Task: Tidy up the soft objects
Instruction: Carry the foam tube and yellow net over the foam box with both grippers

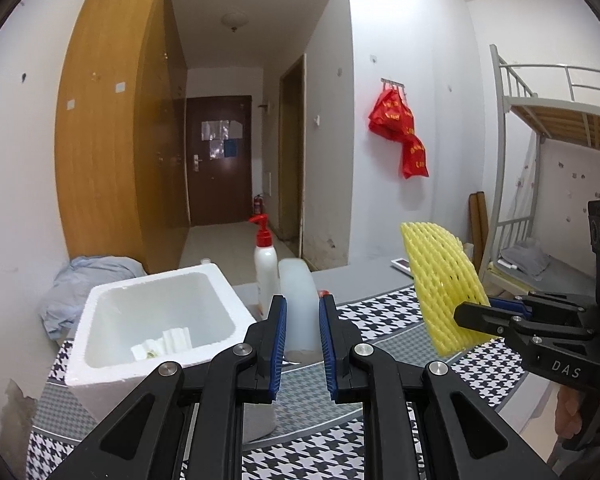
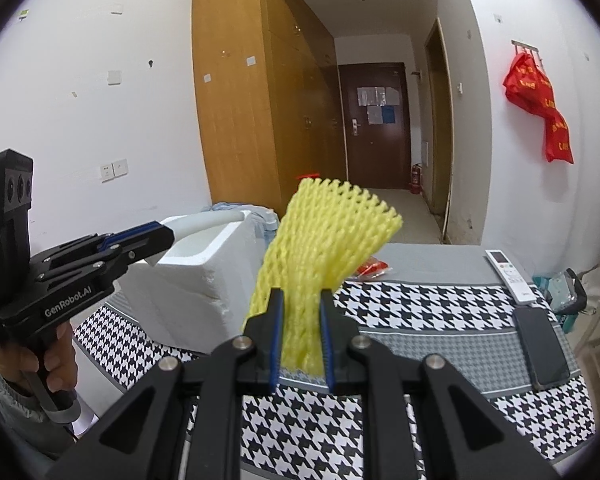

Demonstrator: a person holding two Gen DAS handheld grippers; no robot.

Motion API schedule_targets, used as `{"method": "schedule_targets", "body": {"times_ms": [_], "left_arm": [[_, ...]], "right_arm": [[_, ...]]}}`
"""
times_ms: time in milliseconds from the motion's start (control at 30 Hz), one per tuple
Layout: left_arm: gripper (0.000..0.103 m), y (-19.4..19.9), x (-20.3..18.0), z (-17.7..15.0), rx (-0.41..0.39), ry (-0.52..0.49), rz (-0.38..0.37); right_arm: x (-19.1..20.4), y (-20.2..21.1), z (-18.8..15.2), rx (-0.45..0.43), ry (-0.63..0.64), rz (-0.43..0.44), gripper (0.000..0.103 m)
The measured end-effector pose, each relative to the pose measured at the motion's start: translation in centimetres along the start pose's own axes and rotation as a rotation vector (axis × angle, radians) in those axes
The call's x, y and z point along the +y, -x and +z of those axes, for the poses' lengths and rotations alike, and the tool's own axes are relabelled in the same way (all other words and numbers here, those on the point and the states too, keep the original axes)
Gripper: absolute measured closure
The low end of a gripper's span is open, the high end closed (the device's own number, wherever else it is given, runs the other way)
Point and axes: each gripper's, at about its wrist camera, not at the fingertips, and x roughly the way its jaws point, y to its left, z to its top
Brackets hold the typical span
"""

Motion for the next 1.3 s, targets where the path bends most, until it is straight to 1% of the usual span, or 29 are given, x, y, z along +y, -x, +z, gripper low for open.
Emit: {"method": "schedule_targets", "body": {"times_ms": [167, 367, 433, 633, 800, 1033, 1300], "left_arm": [[0.085, 0.5, 0.7, 0.1, -0.013, 0.018, 0.032], [0.085, 0.8, 2.0, 0.2, -0.008, 0.035, 0.085], [0.085, 1.1, 2.5, 0.4, -0.021, 0.038, 0.099], [0.085, 1.9, 4.1, 0.8, -0.036, 0.052, 0.168], [0.085, 1.9, 5.5, 0.6, -0.021, 0.076, 0.210], [0.085, 1.8, 6.7, 0.2, 0.001, 0.093, 0.243], [0.085, 1.0, 7.8, 0.2, 0.014, 0.109, 0.264]], "right_arm": [[0.4, -0.5, 0.4, -0.003, 0.004, 0.018, 0.083], [1.3, -1.3, 1.0, -0.005, 0.020, 0.047, 0.083], [1.8, -1.6, 1.2, -0.004, 0.028, 0.063, 0.083], [3.4, -2.7, 1.9, -0.001, 0.060, 0.111, 0.083], [4.7, -3.4, 2.3, 0.003, 0.086, 0.149, 0.083], [6.5, -4.5, 2.9, 0.011, 0.114, 0.190, 0.083], [7.2, -5.9, 3.6, 0.023, 0.116, 0.225, 0.083]]}}
